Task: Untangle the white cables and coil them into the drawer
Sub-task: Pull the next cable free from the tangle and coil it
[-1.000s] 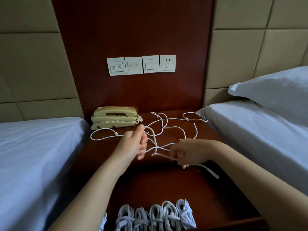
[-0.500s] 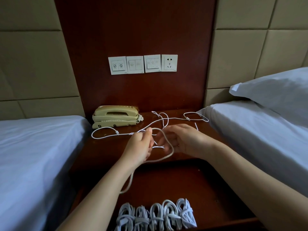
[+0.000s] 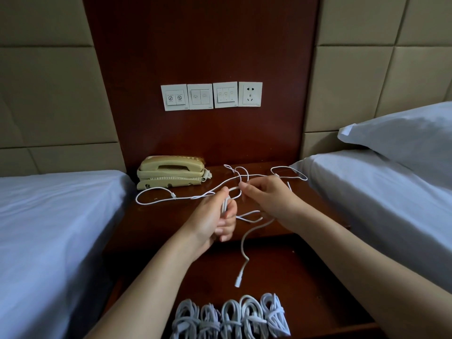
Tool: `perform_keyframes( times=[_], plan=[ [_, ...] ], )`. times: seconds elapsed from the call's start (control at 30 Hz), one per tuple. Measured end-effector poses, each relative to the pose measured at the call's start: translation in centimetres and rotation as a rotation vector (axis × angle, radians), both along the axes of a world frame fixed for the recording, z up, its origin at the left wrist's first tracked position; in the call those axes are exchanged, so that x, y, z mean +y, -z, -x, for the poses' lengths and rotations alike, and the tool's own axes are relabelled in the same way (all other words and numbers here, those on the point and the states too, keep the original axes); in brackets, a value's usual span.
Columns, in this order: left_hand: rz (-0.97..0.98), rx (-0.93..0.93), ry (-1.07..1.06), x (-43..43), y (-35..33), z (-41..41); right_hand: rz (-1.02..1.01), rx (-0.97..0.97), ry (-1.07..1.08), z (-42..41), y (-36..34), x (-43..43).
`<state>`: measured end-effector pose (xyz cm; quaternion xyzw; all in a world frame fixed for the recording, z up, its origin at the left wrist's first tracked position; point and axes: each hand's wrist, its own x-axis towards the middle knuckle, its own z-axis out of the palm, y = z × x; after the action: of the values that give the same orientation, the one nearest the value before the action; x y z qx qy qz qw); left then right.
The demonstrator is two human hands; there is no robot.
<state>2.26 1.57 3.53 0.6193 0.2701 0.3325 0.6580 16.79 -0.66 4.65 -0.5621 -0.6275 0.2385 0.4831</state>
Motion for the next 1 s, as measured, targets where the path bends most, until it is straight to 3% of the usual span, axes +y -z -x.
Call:
perform_keyframes(
  times=[0.27, 0.53, 0.73, 0.9, 1.0],
  plan=[
    [0.153, -0.199, 0.001, -0.5, -0.5, 0.3, 0.337, -0.008, -0.125, 1.0, 0.5, -0.2],
    [0.28, -0.375, -0.062, 0.0, -0.7, 0.4, 0.236, -0.596, -0.172, 1.9, 0.4, -0.9],
    [0.333, -0.46, -0.295, 1.3, -1.0, 1.0, 0.207, -0.834, -0.177, 3.7, 1.7, -1.8],
    [0.193, -0.342, -0.436, 2.2, -0.4, 1.0, 0.014, -0.905, -0.158, 4.9, 0.2, -2.9],
    [-0.07, -0.044, -0.484, 2.4, 0.4, 1.0, -0.055, -0.889, -0.18, 4.7, -0.4, -2.8]
  ],
)
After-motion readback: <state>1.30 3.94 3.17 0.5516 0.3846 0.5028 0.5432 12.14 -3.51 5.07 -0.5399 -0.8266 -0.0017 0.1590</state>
